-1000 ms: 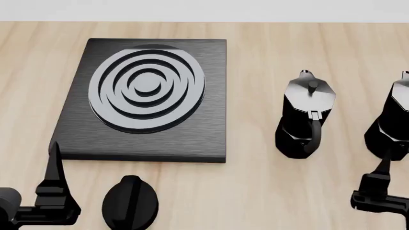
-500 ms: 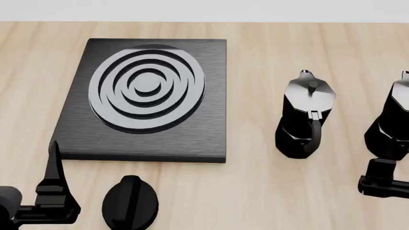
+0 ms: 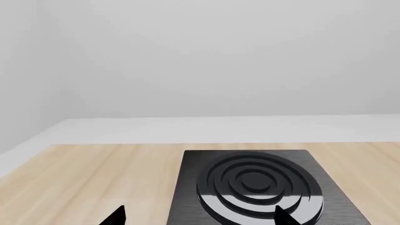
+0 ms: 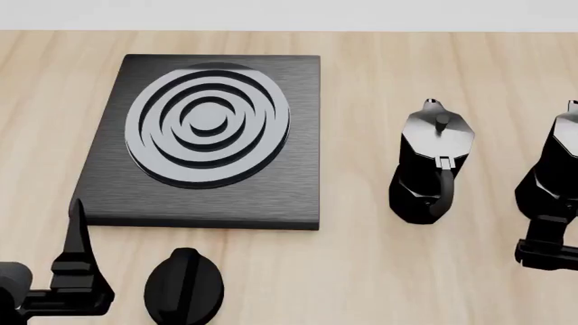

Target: Put the right moka pot on the stove.

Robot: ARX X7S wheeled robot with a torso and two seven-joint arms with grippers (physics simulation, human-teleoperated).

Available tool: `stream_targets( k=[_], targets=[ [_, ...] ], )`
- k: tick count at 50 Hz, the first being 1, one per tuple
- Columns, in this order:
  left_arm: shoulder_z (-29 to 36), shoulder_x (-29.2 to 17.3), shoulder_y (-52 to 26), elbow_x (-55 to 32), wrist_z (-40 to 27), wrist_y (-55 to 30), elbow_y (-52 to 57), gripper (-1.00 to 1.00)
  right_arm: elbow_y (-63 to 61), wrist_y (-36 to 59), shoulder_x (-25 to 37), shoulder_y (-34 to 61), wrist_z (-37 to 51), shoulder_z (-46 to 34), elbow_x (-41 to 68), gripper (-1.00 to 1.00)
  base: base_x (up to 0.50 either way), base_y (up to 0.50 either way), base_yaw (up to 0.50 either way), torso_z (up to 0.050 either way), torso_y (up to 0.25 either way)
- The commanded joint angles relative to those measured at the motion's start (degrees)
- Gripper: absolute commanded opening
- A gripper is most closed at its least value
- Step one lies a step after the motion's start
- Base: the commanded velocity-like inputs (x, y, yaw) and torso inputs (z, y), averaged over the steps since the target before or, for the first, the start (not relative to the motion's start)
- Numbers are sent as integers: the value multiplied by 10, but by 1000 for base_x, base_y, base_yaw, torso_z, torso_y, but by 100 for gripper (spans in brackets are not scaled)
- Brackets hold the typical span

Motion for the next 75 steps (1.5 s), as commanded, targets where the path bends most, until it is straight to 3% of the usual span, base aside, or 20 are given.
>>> stream_targets(
  k=[1,5,12,27,38,39,41,42,52,58,75],
  targets=[
    [2,-1,0,1,-3,2,0,100,42,-5,-3,24,-8,-9,-8,100,0,0,0,0,0],
    [3,-1,0,2,-3,3,0,100,91,-47,-15,28,-15,-18,-27,100,0,0,0,0,0],
    [5,-2,1,6,-5,7,-2,100,83,-12,-9,50,-15,-25,-24,100,0,0,0,0,0],
    [5,-4,-2,4,-8,6,3,100,176,-68,-27,78,-27,-36,-45,100,0,0,0,0,0],
    [6,-4,0,4,-9,12,0,100,171,-45,-21,96,-24,-38,-44,100,0,0,0,0,0],
    [6,-4,0,4,-8,13,-1,100,162,-44,-21,92,-23,-35,-41,-100,0,0,0,0,0],
    [7,-4,0,4,-8,15,-3,100,194,-81,-30,88,-30,-37,-48,-100,0,0,0,0,0],
    [6,-4,-1,3,-8,13,-2,100,161,-45,-22,92,-23,-37,-42,-100,0,0,0,0,0],
    [9,-5,-1,6,-11,15,-4,100,149,-61,-24,70,-25,-30,-34,-100,0,0,0,0,0],
    [10,-7,-4,4,-12,9,0,100,39,3,-4,45,-7,-20,-9,-100,0,0,0,0,0],
    [15,-10,-6,7,-16,6,-1,100,-158,56,30,-69,30,44,56,-100,0,0,0,0,0]
  ],
)
